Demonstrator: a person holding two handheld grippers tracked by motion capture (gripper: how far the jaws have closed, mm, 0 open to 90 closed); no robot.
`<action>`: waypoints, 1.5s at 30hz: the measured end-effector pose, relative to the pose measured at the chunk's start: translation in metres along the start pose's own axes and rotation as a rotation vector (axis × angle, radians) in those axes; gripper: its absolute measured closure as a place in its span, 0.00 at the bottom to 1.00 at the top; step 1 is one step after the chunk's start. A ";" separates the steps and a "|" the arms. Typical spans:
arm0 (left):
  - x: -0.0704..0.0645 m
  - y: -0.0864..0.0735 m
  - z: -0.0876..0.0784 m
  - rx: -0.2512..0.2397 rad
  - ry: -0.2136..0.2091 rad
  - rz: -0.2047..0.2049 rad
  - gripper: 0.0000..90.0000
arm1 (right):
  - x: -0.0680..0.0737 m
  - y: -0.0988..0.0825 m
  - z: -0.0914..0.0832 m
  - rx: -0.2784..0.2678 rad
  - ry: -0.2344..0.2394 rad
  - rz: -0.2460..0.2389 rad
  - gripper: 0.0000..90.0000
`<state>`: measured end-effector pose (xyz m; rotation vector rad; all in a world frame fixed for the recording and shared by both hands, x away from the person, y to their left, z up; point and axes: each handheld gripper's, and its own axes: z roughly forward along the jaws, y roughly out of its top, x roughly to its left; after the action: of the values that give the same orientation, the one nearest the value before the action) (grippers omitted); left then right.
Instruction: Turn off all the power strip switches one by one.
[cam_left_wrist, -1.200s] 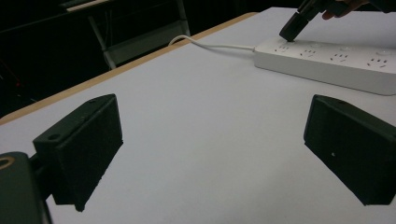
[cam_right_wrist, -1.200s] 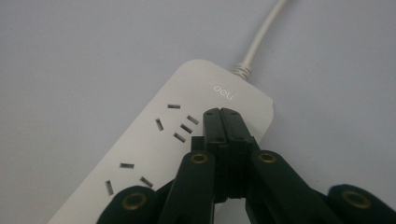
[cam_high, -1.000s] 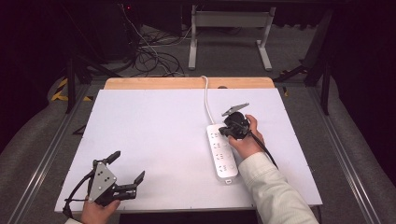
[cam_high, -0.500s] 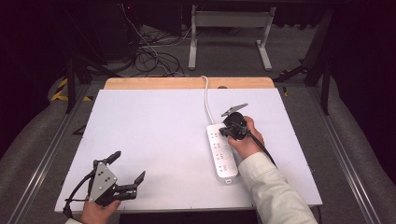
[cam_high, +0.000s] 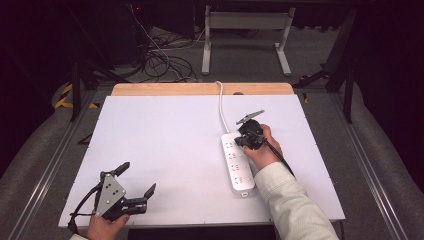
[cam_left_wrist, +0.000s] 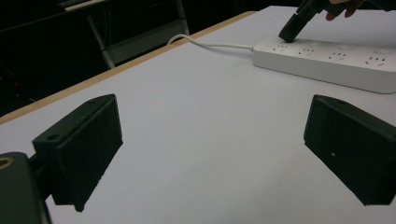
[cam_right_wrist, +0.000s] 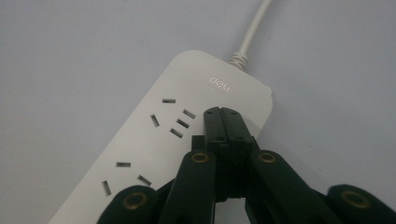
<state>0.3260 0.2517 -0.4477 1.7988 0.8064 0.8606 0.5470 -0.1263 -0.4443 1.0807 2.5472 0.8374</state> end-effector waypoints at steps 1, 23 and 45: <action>0.000 0.000 0.000 0.000 0.000 -0.001 0.06 | 0.000 0.000 0.000 -0.001 -0.001 0.001 1.00; 0.002 0.000 -0.001 -0.001 0.008 0.002 0.06 | 0.012 -0.005 -0.043 -0.187 0.036 -0.063 1.00; 0.001 0.000 -0.001 -0.003 0.007 -0.003 0.06 | 0.016 -0.028 -0.049 -0.160 0.070 -0.066 1.00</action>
<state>0.3260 0.2525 -0.4469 1.7928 0.8114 0.8664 0.4985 -0.1512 -0.4216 0.9301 2.5063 1.0581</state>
